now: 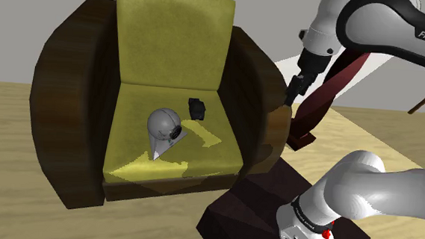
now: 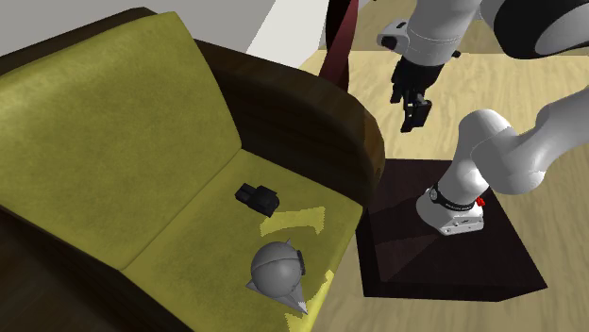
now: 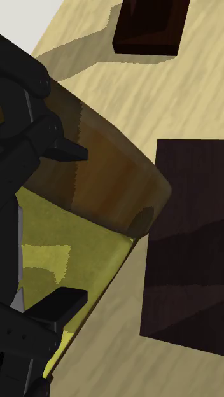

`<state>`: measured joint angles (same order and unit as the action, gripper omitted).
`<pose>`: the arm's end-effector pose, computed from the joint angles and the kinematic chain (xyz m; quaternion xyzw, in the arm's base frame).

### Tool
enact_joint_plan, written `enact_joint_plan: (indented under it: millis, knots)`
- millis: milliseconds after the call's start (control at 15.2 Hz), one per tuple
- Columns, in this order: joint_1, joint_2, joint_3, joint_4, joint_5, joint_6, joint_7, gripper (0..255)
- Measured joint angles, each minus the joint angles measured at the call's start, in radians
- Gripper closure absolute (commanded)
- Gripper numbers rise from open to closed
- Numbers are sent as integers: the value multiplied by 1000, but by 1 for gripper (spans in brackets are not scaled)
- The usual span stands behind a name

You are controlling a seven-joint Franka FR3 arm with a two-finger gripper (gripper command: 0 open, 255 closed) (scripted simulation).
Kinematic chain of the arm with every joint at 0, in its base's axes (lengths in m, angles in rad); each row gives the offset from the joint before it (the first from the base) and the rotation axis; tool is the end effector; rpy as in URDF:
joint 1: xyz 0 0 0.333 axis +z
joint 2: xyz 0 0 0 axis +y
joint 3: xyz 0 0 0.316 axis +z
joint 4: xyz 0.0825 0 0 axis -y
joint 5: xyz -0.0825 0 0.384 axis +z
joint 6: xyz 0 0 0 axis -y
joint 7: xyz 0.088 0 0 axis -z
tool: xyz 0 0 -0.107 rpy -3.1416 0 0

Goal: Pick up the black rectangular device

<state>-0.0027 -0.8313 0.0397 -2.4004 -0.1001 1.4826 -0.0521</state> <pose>0.2845 0.0026 0.5765 0.9964 0.0351 -0.0442 0.0640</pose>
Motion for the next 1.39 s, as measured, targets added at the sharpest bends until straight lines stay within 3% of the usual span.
enact_joint_plan:
  millis: [198,792,1386]
  knots:
    - [-1,35,9,-5,10,39,22,0]
    - [-19,317,50,19,49,302,151,0]
    - [-35,658,82,169,53,506,278,0]
